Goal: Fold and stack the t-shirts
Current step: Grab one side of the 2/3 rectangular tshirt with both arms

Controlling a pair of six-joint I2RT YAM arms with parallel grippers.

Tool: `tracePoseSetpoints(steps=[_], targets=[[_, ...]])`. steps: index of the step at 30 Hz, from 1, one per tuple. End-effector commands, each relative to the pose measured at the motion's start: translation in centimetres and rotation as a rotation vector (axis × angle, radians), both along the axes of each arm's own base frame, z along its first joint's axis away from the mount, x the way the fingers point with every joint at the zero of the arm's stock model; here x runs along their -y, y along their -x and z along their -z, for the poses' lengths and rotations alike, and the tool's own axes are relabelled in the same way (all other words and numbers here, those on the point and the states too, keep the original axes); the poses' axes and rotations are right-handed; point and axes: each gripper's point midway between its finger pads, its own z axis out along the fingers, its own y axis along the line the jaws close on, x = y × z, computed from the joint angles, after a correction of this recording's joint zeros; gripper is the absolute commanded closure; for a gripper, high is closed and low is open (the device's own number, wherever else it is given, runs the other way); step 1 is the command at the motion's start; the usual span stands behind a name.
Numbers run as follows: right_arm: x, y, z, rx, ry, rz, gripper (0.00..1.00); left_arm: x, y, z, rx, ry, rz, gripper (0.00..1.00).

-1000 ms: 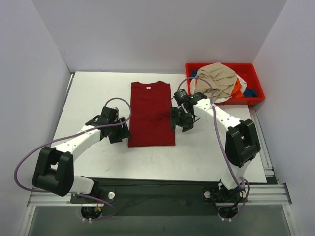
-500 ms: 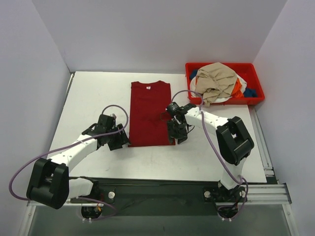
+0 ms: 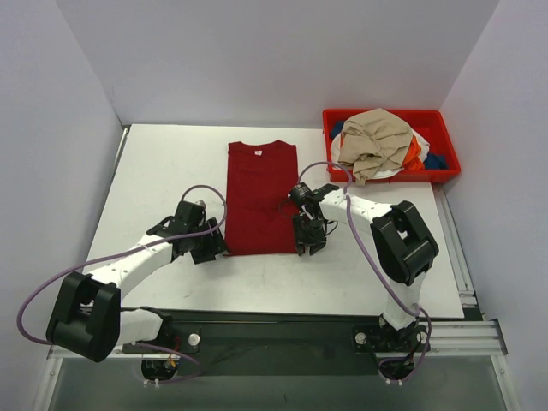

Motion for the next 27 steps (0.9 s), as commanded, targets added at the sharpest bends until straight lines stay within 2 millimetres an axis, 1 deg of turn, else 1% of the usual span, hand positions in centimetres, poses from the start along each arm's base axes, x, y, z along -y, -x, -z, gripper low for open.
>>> tracePoseSetpoints(steps=[1,5,6,9,11,16,19,23,24,26,27], targets=[[0.5,-0.3,0.2,0.004,0.022,-0.007,0.65,0.3,-1.5,-1.1,0.043,-0.019,-0.008,0.37],[-0.1,-0.5,0.3,0.001,-0.002,-0.019,0.71,0.0,-1.8,-0.6,0.037,-0.053,-0.013,0.37],[-0.2,-0.4,0.5,-0.006,-0.007,-0.026,0.74,0.0,-2.0,-0.6,0.038,-0.054,-0.014,0.38],[-0.3,-0.3,0.7,-0.017,-0.011,-0.026,0.80,0.3,-2.1,-0.2,0.025,-0.050,-0.005,0.39],[-0.3,-0.3,0.8,-0.019,-0.009,-0.031,0.84,0.8,-2.2,0.0,0.024,-0.035,0.006,0.41],[-0.2,-0.2,0.8,-0.018,-0.007,-0.037,0.89,1.6,-2.2,0.9,0.007,-0.016,0.023,0.44],[-0.2,-0.2,0.8,-0.021,-0.007,-0.035,0.91,2.0,-2.2,1.4,-0.004,-0.006,0.032,0.48],[-0.2,-0.2,0.8,-0.019,-0.008,-0.034,0.96,2.2,-2.2,2.1,-0.020,-0.001,0.038,0.59],[-0.2,-0.2,0.7,-0.017,-0.010,-0.035,0.97,2.2,-2.2,2.3,-0.022,-0.003,0.041,0.66],[-0.2,-0.3,0.5,-0.010,-0.011,-0.033,1.00,2.2,-2.2,2.5,-0.025,-0.007,0.043,0.74],[-0.1,-0.2,0.6,-0.014,-0.009,-0.029,1.00,2.1,-2.2,2.7,-0.028,-0.013,0.042,0.81]])
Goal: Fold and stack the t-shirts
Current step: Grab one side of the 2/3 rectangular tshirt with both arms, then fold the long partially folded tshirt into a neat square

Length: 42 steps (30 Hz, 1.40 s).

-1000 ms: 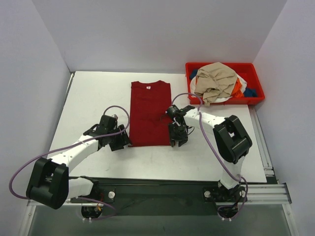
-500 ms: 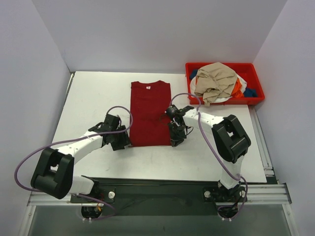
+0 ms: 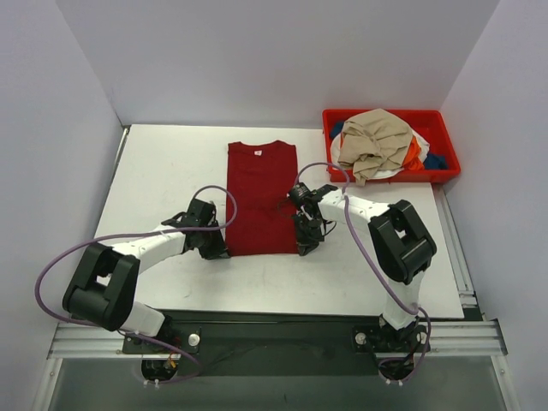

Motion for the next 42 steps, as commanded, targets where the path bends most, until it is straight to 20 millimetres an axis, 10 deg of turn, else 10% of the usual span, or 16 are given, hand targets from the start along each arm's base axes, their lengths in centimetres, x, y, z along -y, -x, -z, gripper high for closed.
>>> tracePoseSetpoints(steps=[1,5,23,42], targets=[[0.8,0.1,0.1,-0.009,0.029,0.000,1.00,0.5,-1.1,-0.1,0.031,0.002,0.014,0.86],[1.2,0.3,-0.7,0.012,0.032,0.013,1.00,-0.1,-1.3,-0.6,0.047,-0.031,0.008,1.00],[2.4,1.9,-4.2,0.048,-0.011,0.056,1.00,-0.6,0.5,-4.0,0.099,-0.041,0.008,1.00],[3.8,11.1,-11.3,0.030,-0.074,0.045,1.00,-2.6,10.3,-11.5,-0.009,-0.018,0.105,1.00]])
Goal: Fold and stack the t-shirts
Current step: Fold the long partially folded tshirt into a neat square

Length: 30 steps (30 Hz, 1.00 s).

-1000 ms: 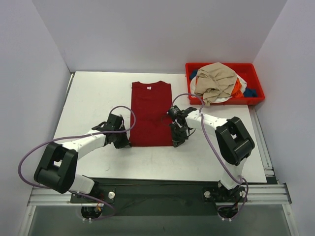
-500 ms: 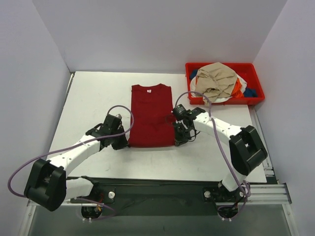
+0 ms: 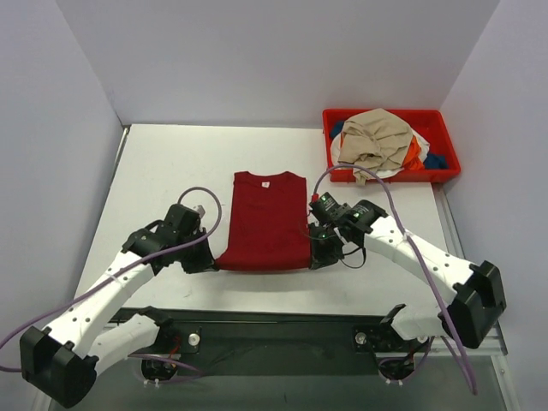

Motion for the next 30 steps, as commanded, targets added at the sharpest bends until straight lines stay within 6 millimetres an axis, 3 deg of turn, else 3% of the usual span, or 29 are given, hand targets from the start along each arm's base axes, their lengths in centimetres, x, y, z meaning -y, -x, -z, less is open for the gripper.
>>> tracePoseSetpoints(steps=[1,6,11,19,25,30], targets=[[2.9,3.2,-1.3,-0.055,0.071,0.042,1.00,-1.0,2.6,-2.3,-0.036,-0.008,0.010,1.00],[3.0,4.7,-3.4,-0.040,0.038,0.059,1.00,-0.9,4.4,-5.0,-0.028,0.042,0.002,1.00],[3.1,4.2,-5.3,0.007,0.028,0.080,1.00,0.8,2.4,-8.2,0.039,0.128,-0.022,1.00],[3.7,-0.5,-6.3,0.109,0.107,0.112,1.00,2.8,-1.0,-8.4,0.083,0.155,-0.024,1.00],[4.0,-5.0,-7.6,0.154,0.102,0.135,1.00,5.0,-4.5,-9.9,0.143,0.216,-0.027,1.00],[3.7,-8.2,-7.5,0.156,0.135,0.116,1.00,5.6,-6.8,-9.3,0.145,0.201,-0.025,1.00]])
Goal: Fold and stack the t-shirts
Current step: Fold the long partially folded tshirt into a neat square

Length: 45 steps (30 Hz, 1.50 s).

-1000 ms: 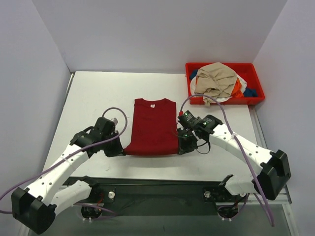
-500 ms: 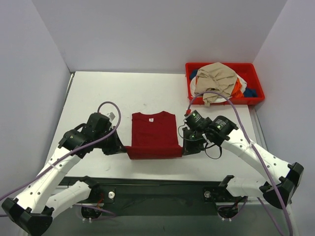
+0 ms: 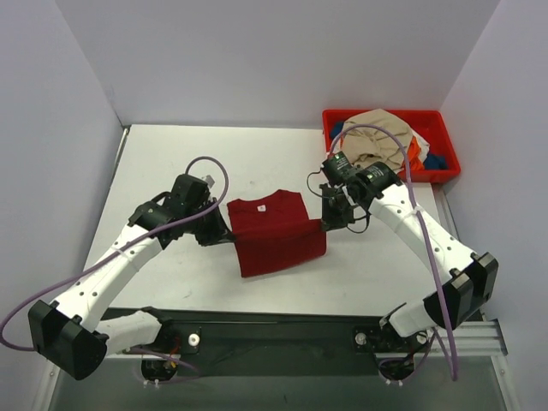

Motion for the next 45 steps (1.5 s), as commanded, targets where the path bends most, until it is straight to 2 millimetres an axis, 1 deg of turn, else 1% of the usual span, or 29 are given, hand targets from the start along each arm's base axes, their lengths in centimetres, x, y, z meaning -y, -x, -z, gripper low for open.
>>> tracePoseSetpoints(steps=[1,5,6,10,11,12,13,14,15,17,18,20,21,22,23,24,30,32,33,35,36,37,38,39,40,41,43,44,45], targets=[[1.0,-2.0,-0.3,0.016,0.075,-0.030,1.00,1.0,-2.9,-2.2,0.102,0.047,-0.001,1.00],[0.7,-4.5,-0.1,0.020,0.096,-0.044,1.00,0.7,-4.3,-0.8,0.089,0.046,-0.012,1.00],[0.3,-5.4,-0.1,0.023,0.098,-0.043,1.00,0.6,-4.7,-0.6,0.091,0.045,-0.016,1.00],[-0.2,-7.8,0.2,0.022,0.107,-0.048,1.00,-0.3,-6.7,0.3,0.090,0.039,-0.034,1.00],[-0.3,-8.4,0.2,0.027,0.107,-0.045,1.00,-0.2,-7.3,0.8,0.081,0.041,-0.028,1.00],[-0.4,-8.9,1.0,0.010,0.121,-0.055,1.00,-0.2,-7.7,0.9,0.085,0.039,-0.025,1.00],[-0.7,-9.6,0.8,0.022,0.116,-0.054,1.00,-0.2,-8.1,1.2,0.077,0.042,-0.023,1.00],[-0.7,-10.1,1.0,0.020,0.120,-0.055,1.00,-0.3,-8.7,1.9,0.067,0.036,-0.028,1.00],[-0.7,-10.6,1.9,0.000,0.132,-0.058,1.00,-0.4,-9.1,2.2,0.062,0.035,-0.030,1.00],[-0.9,-11.6,2.0,0.009,0.142,-0.071,1.00,-0.5,-10.0,3.3,0.040,0.037,-0.039,1.00],[-0.8,-12.2,3.0,-0.008,0.157,-0.072,1.00,-0.7,-10.4,3.5,0.038,0.036,-0.044,1.00],[-0.9,-13.2,3.3,-0.002,0.167,-0.086,1.00,-1.1,-11.5,4.3,0.031,0.035,-0.064,1.00],[-1.0,-13.7,4.2,-0.019,0.177,-0.089,1.00,-1.2,-11.7,4.6,0.025,0.032,-0.072,1.00],[-0.9,-14.0,4.5,-0.022,0.182,-0.090,1.00,-1.4,-12.1,4.7,0.025,0.035,-0.080,1.00],[-1.0,-14.6,4.3,-0.010,0.177,-0.090,1.00,-1.4,-12.7,4.9,0.027,0.035,-0.084,1.00],[-0.9,-15.0,5.1,-0.025,0.183,-0.086,1.00,-1.6,-13.1,5.0,0.029,0.035,-0.092,1.00],[-0.8,-16.6,5.9,-0.034,0.169,-0.076,1.00,-1.4,-14.8,6.8,-0.009,0.046,-0.090,1.00],[-0.8,-17.0,6.1,-0.034,0.164,-0.078,1.00,-1.8,-15.2,7.5,-0.021,0.029,-0.105,1.00],[-0.6,-17.2,6.4,-0.042,0.168,-0.080,1.00,-2.0,-15.4,7.5,-0.021,0.025,-0.116,1.00],[-0.7,-17.9,6.3,-0.034,0.156,-0.077,1.00,-2.6,-15.9,7.7,-0.020,0.014,-0.138,1.00],[-0.8,-18.1,6.8,-0.039,0.155,-0.076,1.00,-2.7,-16.1,7.7,-0.018,0.008,-0.147,1.00],[-1.0,-18.7,6.4,-0.027,0.140,-0.070,1.00,-3.0,-16.4,7.9,-0.015,-0.003,-0.160,0.88],[-1.1,-19.0,6.9,-0.036,0.131,-0.065,0.87,-3.2,-16.8,8.0,-0.008,-0.007,-0.170,0.71],[-1.3,-19.3,6.8,-0.032,0.119,-0.065,0.74,-3.3,-17.2,8.0,0.005,-0.012,-0.177,0.57],[-1.5,-19.6,6.8,-0.032,0.104,-0.060,0.62,-3.3,-17.9,7.7,0.033,-0.009,-0.181,0.45],[-2.1,-20.1,6.3,-0.021,0.072,-0.068,0.50,-3.3,-18.3,7.6,0.043,-0.004,-0.181,0.37],[-2.3,-20.3,5.9,-0.009,0.057,-0.081,0.45,-3.0,-19.2,6.9,0.082,0.008,-0.177,0.33],[-2.3,-20.2,5.6,-0.004,0.052,-0.087,0.43,-2.8,-19.3,6.5,0.092,0.017,-0.172,0.31],[-2.3,-20.1,4.9,0.010,0.050,-0.094,0.42,-2.6,-19.3,6.3,0.101,0.021,-0.164,0.30]])
